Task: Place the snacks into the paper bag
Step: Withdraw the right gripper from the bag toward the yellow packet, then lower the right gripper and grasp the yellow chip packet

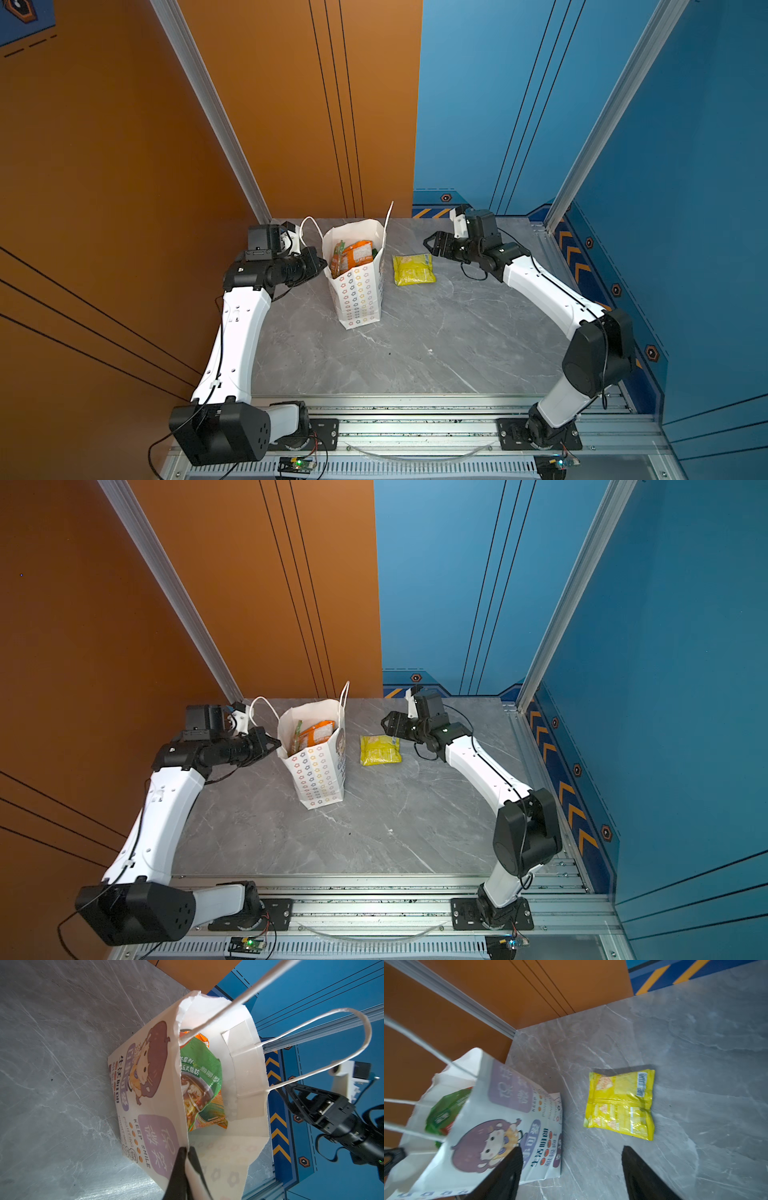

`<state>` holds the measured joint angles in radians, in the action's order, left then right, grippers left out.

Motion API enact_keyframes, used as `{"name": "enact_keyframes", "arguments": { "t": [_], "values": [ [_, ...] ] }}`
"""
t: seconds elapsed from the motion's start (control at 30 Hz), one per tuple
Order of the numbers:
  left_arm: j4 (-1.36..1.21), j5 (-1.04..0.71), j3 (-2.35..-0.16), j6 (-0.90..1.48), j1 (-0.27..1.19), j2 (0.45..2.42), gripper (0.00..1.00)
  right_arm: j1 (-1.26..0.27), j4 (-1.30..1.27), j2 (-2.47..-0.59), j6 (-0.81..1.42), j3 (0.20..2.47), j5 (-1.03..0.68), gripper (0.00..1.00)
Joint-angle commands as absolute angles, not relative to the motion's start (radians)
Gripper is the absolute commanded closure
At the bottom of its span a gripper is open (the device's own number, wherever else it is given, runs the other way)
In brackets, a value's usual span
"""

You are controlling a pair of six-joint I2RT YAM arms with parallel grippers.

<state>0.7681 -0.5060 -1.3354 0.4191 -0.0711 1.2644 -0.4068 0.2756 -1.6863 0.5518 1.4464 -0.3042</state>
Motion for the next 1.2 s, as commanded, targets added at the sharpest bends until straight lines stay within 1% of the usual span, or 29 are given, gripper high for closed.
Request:
{"name": "enact_keyframes", "arguments": {
  "t": [0.0, 0.17, 0.43, 0.57, 0.93, 0.97, 1.17],
  "values": [
    [0.757, -0.535, -1.336, 0.419, -0.078, 1.252, 0.99, -0.370, 0.244, -1.765, 0.591, 1.423, -0.286, 0.24],
    [0.758, -0.533, -1.335, 0.420, -0.077, 1.246, 0.99, -0.345, 0.175, -1.856, 0.675, 1.365, -0.282, 0.25],
    [0.757, -0.535, -1.337, 0.419, -0.078, 1.251, 0.99, -0.327, 0.058, -1.948, 0.782, 1.281, -0.295, 0.28],
    [0.756, -0.536, -1.339, 0.417, -0.077, 1.252, 0.99, -0.319, 0.003, -1.999, 0.831, 1.277, -0.344, 0.32],
    [0.758, -0.538, -1.338, 0.416, -0.083, 1.251, 0.99, -0.317, -0.053, -2.067, 0.889, 1.289, -0.380, 0.35],
    [0.758, -0.538, -1.338, 0.416, -0.082, 1.251, 0.99, -0.316, -0.063, -2.100, 0.896, 1.288, -0.384, 0.35],
    [0.758, -0.538, -1.338, 0.416, -0.086, 1.247, 0.99, -0.311, -0.123, -2.149, 0.951, 1.302, -0.426, 0.37]
  ]
}}
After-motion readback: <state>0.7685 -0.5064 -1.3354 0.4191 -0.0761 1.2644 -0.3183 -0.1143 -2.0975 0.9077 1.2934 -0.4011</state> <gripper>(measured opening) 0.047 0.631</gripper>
